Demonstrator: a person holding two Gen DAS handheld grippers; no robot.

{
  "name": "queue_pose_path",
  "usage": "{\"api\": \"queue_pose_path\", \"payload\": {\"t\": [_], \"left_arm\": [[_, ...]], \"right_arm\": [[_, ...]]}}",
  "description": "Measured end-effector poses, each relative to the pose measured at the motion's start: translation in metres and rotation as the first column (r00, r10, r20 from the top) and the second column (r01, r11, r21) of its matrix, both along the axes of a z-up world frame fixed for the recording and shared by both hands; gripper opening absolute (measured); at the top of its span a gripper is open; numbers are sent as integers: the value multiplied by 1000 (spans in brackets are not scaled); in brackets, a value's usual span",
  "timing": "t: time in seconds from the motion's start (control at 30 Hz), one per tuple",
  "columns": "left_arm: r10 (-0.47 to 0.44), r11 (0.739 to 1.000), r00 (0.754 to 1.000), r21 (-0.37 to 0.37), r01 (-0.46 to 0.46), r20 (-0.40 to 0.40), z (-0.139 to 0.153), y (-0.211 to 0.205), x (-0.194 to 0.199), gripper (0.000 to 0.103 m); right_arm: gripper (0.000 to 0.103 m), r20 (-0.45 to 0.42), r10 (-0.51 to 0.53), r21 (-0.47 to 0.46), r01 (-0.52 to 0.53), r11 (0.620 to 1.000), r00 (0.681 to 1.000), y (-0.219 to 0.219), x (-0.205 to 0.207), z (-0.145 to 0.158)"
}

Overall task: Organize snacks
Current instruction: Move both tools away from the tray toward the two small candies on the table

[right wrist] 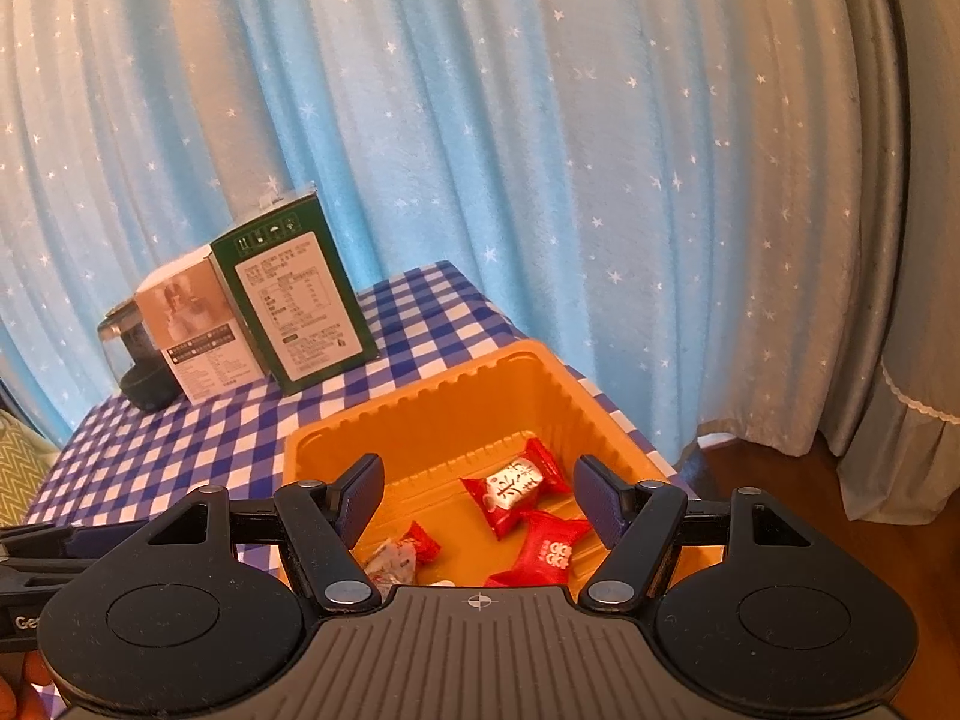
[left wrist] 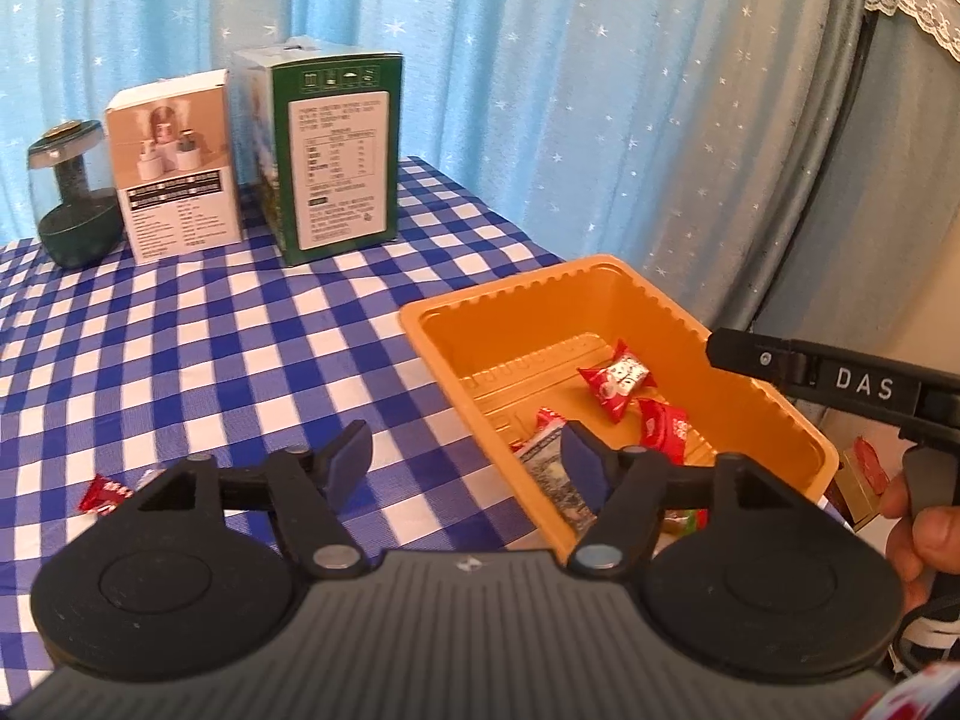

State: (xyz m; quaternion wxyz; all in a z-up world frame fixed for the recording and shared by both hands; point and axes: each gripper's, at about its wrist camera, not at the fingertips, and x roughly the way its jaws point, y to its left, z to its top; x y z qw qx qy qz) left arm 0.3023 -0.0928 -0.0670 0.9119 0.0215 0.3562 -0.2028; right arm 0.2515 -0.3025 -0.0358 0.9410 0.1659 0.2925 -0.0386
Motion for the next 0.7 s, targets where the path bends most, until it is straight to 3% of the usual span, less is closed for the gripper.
{"api": "queue_pose_path", "payload": {"t": [0.7], "left_arm": [[145,989,988,2,-145,47,15,97,-24,78]], "right_arm": [[70,29,181,-43,-180,983,983,89,11,12]]}}
